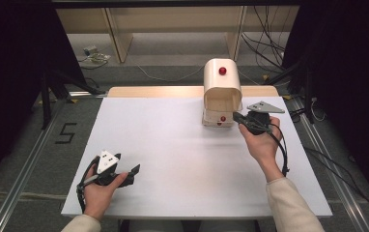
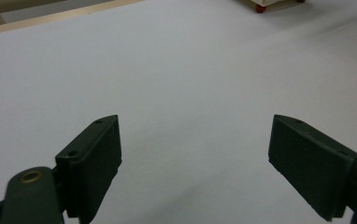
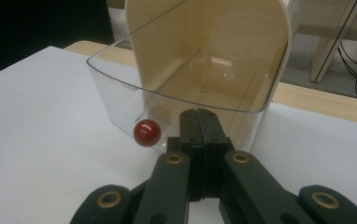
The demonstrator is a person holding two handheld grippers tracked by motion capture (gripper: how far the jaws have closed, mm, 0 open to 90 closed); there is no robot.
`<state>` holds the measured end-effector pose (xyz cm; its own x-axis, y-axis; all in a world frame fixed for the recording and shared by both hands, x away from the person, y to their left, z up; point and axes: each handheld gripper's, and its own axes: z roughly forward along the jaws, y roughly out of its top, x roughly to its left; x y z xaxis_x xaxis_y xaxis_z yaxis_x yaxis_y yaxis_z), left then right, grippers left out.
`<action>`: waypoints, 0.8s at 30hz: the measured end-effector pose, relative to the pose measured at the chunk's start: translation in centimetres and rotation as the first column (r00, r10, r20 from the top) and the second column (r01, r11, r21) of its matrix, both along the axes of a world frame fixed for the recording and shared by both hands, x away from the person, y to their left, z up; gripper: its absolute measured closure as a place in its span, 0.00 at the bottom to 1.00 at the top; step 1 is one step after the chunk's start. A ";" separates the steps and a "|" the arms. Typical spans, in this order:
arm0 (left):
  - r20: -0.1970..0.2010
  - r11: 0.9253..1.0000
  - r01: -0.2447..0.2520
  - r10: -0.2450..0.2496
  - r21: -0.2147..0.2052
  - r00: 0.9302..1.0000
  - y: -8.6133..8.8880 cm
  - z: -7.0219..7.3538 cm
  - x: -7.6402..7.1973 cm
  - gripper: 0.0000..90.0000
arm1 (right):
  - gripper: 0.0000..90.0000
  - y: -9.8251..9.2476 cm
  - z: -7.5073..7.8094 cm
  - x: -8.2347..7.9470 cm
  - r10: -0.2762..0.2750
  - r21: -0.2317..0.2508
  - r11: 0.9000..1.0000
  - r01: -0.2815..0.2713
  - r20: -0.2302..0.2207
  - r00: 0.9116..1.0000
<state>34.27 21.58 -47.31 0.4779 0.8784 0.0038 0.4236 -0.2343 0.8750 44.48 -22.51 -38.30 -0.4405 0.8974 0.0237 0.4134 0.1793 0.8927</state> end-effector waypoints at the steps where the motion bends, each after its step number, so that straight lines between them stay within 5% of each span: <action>1: 0.000 1.000 0.000 0.000 0.000 1.000 0.0 0.0 0.0 0.19 | 1.00 0.0 0.0 0.0 0.000 -0.001 1.000 0.000 0.001 1.000; 24: -0.003 1.000 0.002 -0.002 0.007 1.000 0.0 0.0 0.0 0.19 | 1.00 0.1 0.1 0.3 -0.005 0.006 1.000 0.005 -0.002 1.000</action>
<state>34.31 21.54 -47.36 0.4798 0.8773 0.0086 0.4259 -0.2415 0.8720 44.74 -22.38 -38.24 -0.4358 0.8996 0.0302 0.4161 0.1716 0.8930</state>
